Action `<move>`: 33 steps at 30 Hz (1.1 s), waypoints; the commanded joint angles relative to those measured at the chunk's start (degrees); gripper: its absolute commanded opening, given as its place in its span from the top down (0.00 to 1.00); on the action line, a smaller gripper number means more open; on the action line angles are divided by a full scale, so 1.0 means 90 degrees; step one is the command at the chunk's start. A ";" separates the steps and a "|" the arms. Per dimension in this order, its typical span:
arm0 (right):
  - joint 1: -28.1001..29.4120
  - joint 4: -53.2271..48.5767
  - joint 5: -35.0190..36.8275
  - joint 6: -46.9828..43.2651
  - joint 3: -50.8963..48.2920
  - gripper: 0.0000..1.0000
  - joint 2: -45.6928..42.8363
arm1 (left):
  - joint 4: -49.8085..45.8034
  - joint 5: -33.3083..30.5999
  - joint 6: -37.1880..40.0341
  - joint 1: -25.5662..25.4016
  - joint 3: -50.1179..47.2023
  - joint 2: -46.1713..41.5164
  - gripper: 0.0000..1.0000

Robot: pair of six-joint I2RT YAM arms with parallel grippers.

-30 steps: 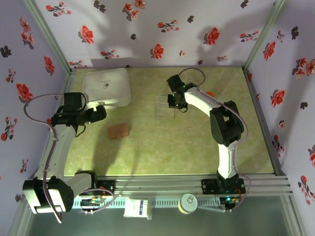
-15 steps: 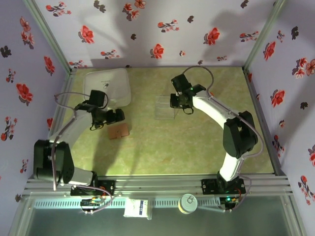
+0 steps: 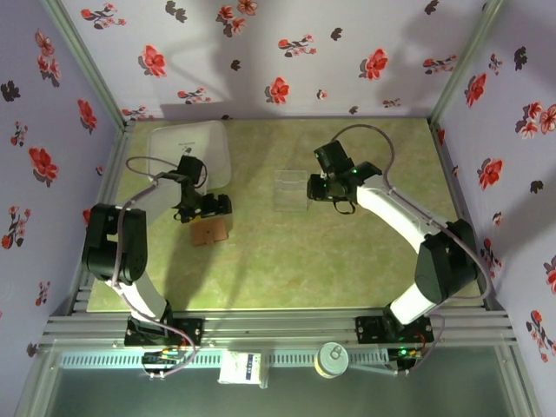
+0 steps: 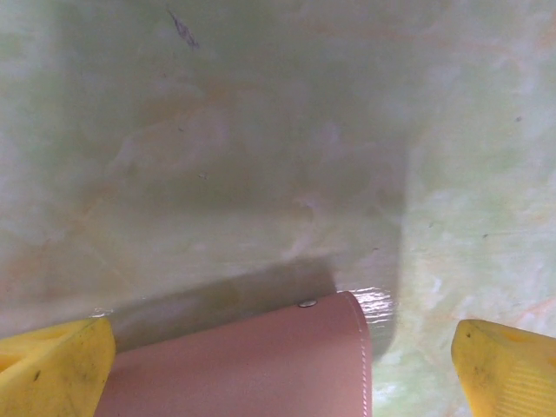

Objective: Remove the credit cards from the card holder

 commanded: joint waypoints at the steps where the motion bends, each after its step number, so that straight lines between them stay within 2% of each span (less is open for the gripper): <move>1: 0.0044 -0.0042 0.0095 0.0008 -0.0221 0.64 -0.0252 | -0.0078 0.0118 0.0170 -0.0109 -0.0003 0.0038 0.00; 10: 0.0041 -0.0032 -0.0021 -0.0075 -0.0381 0.62 -0.0471 | -0.0458 -0.0267 -0.0002 -0.0319 -0.0457 -0.0484 0.00; 18: 0.0044 0.0007 -0.0066 -0.0173 -0.0509 0.61 -0.0700 | -0.0903 -0.0866 -0.0407 -0.1019 -0.0690 -0.1017 0.00; 23: 0.0040 -0.0051 -0.0034 -0.0234 -0.0586 0.60 -0.0819 | -0.1123 -0.1153 -0.0533 -0.1572 -0.0499 -0.0800 0.01; 26: 0.0037 -0.0076 0.0002 -0.0254 -0.0638 0.59 -0.0853 | -0.1343 -0.1565 -0.0497 -0.1797 -0.0345 -0.0720 0.01; 33: 0.0034 -0.0095 0.0094 -0.0283 -0.0747 0.58 -0.0938 | -0.1458 -0.2136 0.0086 -0.1727 0.0171 -0.0504 0.00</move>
